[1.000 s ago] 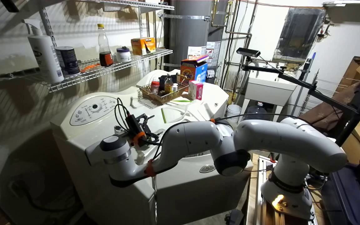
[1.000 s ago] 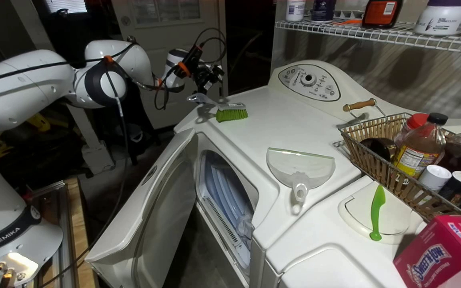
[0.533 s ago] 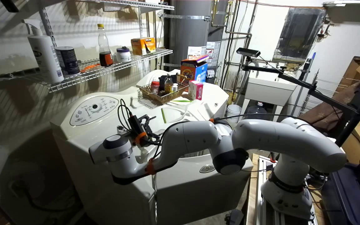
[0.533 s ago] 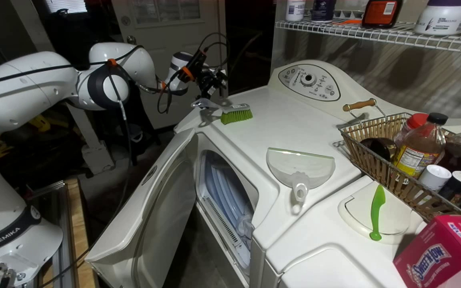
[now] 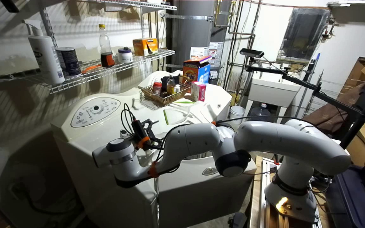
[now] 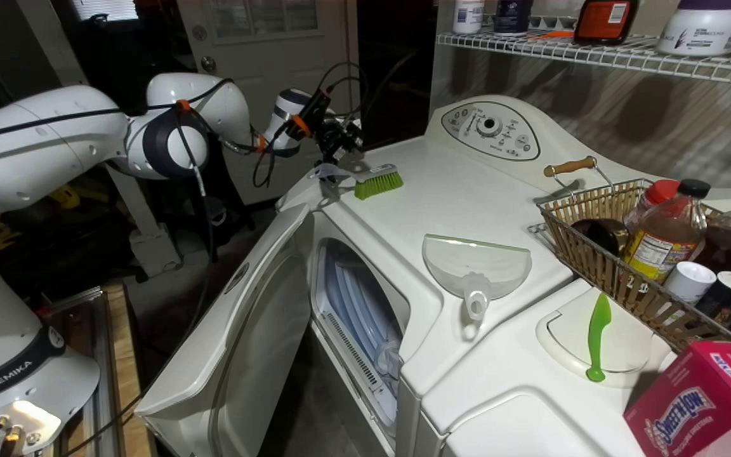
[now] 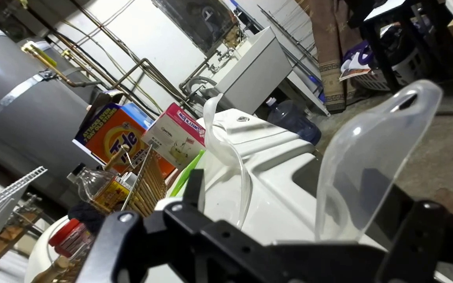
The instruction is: Use the green hand broom to sweep the top of the left washing machine
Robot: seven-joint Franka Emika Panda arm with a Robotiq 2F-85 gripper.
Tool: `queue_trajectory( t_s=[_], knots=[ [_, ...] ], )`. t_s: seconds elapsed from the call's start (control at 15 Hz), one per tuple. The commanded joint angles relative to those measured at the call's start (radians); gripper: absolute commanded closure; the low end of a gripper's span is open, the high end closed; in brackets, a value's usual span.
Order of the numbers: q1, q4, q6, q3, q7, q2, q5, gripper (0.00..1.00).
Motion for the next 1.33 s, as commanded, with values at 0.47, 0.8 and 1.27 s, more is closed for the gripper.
queue_trajectory(
  t_s=[0.47,0.8,1.27],
  knots=[
    [-0.035,0.003,0.073,0.086,0.047,-0.057,0.164,0.0],
    [-0.032,0.008,0.058,0.089,0.036,-0.111,0.249,0.0],
    [-0.059,0.031,0.083,0.125,-0.009,-0.28,0.423,0.0]
  ],
)
